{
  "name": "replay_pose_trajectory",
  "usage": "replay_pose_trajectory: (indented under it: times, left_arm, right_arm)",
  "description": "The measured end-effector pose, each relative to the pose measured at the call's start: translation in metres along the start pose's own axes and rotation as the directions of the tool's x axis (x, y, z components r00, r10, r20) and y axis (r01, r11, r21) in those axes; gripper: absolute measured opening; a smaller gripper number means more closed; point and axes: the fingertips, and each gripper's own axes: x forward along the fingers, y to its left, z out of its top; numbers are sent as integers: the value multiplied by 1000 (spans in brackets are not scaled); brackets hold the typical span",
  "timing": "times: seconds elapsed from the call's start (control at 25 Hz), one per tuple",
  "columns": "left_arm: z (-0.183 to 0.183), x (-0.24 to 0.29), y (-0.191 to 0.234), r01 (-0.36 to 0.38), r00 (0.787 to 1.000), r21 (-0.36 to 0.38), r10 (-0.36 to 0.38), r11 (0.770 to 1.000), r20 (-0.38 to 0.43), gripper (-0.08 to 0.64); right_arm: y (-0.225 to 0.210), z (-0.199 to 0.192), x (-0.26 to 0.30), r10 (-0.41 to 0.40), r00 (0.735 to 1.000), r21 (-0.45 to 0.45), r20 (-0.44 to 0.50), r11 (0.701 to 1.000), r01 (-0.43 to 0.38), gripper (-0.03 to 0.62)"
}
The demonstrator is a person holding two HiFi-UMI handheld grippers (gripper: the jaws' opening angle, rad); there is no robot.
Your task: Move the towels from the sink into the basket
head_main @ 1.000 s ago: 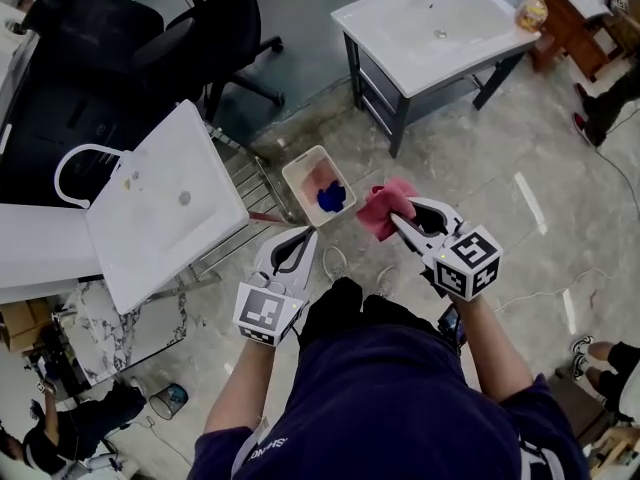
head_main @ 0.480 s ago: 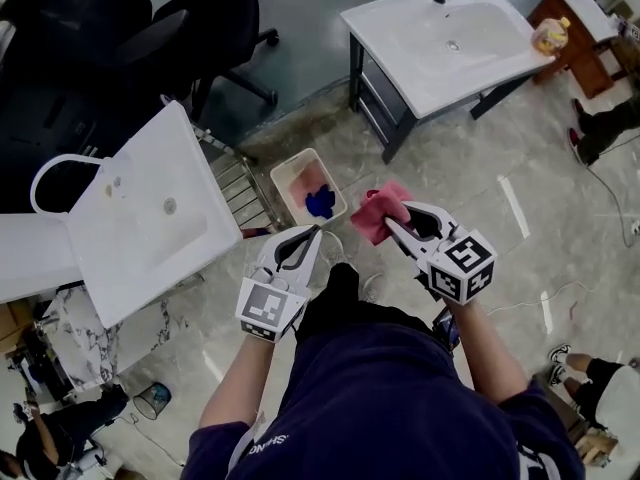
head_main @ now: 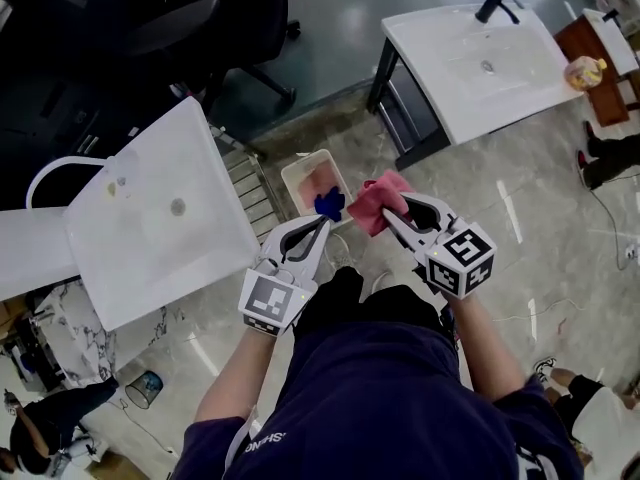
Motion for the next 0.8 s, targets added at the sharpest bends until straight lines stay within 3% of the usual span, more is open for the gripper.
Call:
replay_pose_trajectory:
  times: [0.44, 0.6, 0.8]
  left_arm:
    - [-28, -6, 27, -152, 988, -94, 147, 984, -50, 3]
    - [-35, 1, 22, -245, 970, -151, 240, 958, -51, 3]
    - [-60, 8, 11, -348, 937, -193, 333, 918, -107, 3]
  right_arm:
    - [-21, 4, 51, 111, 990, -38, -82, 993, -114, 112]
    - [-30, -6, 61, 187, 974, -55, -129, 979, -195, 112]
    - [-40, -23, 74, 278, 941, -81, -194, 951, -298, 112]
